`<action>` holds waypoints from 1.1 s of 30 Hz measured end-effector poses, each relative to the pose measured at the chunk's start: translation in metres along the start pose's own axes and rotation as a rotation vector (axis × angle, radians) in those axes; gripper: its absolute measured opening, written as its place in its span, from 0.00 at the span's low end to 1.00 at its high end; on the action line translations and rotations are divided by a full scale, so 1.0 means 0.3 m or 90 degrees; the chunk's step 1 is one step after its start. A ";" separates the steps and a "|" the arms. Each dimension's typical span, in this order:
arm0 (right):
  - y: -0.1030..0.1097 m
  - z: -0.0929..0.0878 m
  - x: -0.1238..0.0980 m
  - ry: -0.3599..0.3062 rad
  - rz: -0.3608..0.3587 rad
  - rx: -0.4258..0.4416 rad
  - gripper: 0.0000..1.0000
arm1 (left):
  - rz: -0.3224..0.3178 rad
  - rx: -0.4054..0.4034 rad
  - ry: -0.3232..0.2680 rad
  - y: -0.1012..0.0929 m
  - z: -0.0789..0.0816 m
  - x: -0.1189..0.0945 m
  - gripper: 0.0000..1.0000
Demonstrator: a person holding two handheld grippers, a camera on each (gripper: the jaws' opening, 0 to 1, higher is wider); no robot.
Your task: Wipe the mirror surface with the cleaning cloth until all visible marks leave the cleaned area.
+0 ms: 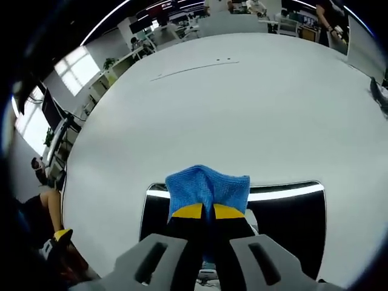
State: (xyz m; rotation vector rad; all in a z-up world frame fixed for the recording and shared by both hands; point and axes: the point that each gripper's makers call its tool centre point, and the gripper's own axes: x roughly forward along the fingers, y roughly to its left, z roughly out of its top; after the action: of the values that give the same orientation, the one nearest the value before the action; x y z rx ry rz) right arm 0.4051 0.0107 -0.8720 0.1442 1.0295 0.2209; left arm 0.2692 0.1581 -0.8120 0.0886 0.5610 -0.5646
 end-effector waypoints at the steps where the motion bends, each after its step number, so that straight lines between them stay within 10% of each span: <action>1: 0.001 -0.006 -0.004 -0.002 0.001 -0.001 0.00 | 0.000 -0.001 -0.001 0.000 0.001 0.000 0.99; 33: 0.057 -0.246 -0.158 0.007 0.021 -0.003 0.00 | -0.001 0.009 -0.003 -0.009 0.006 -0.003 0.99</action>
State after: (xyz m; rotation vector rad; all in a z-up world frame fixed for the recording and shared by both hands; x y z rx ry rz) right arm 0.3162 0.0165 -0.8664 0.1563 1.0377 0.2548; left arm 0.2681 0.1560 -0.8100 0.0995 0.5522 -0.5698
